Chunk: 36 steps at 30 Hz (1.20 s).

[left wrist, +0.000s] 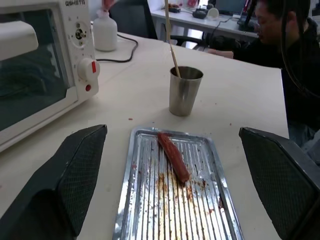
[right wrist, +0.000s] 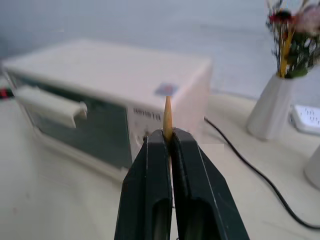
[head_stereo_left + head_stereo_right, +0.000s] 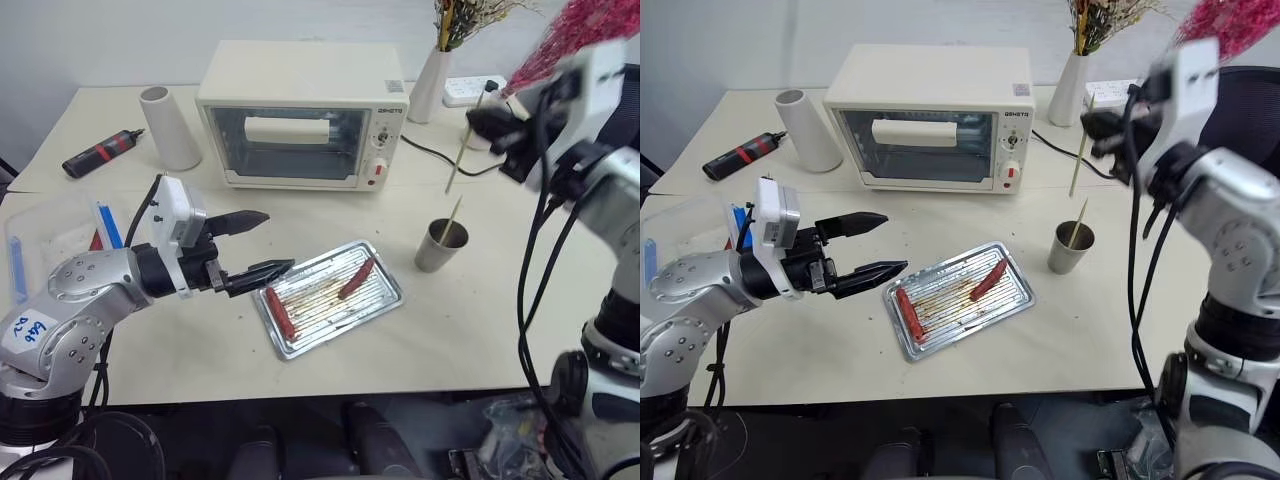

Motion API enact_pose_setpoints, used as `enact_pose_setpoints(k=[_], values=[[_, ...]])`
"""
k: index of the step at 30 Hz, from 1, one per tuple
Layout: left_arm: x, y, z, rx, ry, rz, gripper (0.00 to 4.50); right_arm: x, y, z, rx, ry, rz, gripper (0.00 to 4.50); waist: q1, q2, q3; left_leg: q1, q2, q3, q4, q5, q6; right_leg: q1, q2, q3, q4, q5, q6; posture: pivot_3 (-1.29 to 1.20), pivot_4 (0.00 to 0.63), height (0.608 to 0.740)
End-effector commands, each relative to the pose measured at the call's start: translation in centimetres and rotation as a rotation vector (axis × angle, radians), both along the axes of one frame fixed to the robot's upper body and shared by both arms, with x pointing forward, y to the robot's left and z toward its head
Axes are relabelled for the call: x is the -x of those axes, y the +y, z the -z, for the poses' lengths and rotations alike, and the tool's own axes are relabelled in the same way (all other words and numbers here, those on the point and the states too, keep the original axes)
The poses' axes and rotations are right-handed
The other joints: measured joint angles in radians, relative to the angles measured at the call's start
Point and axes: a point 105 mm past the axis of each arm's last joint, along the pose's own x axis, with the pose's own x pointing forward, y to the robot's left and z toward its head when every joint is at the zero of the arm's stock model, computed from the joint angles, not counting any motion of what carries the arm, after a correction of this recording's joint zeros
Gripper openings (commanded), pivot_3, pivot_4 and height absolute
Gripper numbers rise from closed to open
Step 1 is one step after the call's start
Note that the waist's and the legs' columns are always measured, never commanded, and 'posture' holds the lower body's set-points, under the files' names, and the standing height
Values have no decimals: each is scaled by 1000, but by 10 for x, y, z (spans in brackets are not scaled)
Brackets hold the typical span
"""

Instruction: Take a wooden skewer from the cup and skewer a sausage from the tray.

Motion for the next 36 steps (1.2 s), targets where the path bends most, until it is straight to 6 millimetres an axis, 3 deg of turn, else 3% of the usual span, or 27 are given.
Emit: enact_pose_setpoints(k=[1,5,9,11,16,20,31,36], values=[[1,-8,-17,43,-108,-8,4500,2,16,-9,-193,113,-143,7,0,0,0,0,0,0,0,0,0,0,0,0,1,0,0,0,150,740],[-5,-8,-27,133,-151,-73,4500,-1,47,-4,-330,251,-284,7,1,0,0,-1,2,-1,0,0,0,-1,-1,-1,1,0,-1,0,150,740],[-8,-19,-31,209,-201,-133,4500,-13,85,25,-521,430,-371,7,0,1,-1,-2,4,-1,0,0,0,-2,-3,-2,3,0,-1,0,150,740],[-10,-22,-35,239,-216,-156,4500,-14,93,29,-575,467,-391,7,1,1,-1,-3,4,-2,0,0,0,-2,-4,-3,3,0,0,0,150,740],[-17,-35,-38,259,-249,-171,4500,-13,106,32,-650,516,-423,7,6,1,-1,-13,-2,-10,0,1,1,-6,-12,-13,2,1,0,0,150,740],[-23,-34,-41,247,-296,-218,4500,-13,110,29,-682,526,-433,7,3,1,-1,-16,-4,-10,0,2,1,-8,-15,-17,1,1,1,0,150,740],[-33,-47,-33,240,-319,-233,4500,-5,119,23,-789,570,-473,7,1,2,-1,-16,-3,-10,0,4,2,-9,-13,-17,3,1,1,0,150,740],[-39,-47,-39,258,-341,-249,4500,1,120,23,-800,600,-483,7,1,2,-1,-17,-3,-10,0,4,3,-9,-14,-18,2,2,2,0,150,740]])
